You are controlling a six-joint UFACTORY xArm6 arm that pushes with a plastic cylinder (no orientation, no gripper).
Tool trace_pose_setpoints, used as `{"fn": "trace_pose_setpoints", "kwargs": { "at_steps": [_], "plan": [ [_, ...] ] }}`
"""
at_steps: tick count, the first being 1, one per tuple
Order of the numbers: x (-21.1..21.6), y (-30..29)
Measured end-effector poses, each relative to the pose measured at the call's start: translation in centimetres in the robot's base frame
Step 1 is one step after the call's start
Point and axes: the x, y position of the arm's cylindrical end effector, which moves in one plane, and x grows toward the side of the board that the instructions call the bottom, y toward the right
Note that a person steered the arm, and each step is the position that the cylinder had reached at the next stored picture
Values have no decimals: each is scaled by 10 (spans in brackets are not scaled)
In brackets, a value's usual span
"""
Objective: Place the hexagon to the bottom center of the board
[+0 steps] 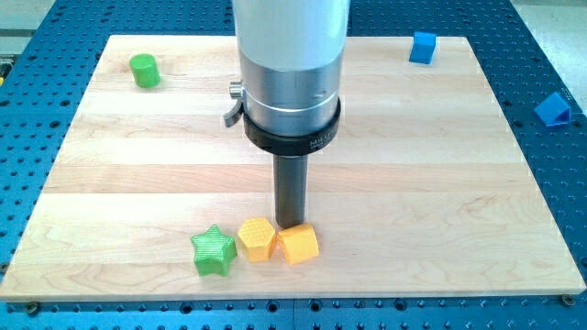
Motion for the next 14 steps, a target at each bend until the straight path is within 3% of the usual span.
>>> {"fn": "trace_pose_setpoints", "kwargs": {
  "at_steps": [1, 2, 5, 7, 9, 12, 14],
  "plan": [
    [14, 0],
    [-8, 17],
    [-2, -78],
    [7, -4],
    [5, 5],
    [27, -28],
    [27, -104]
  ]
}}
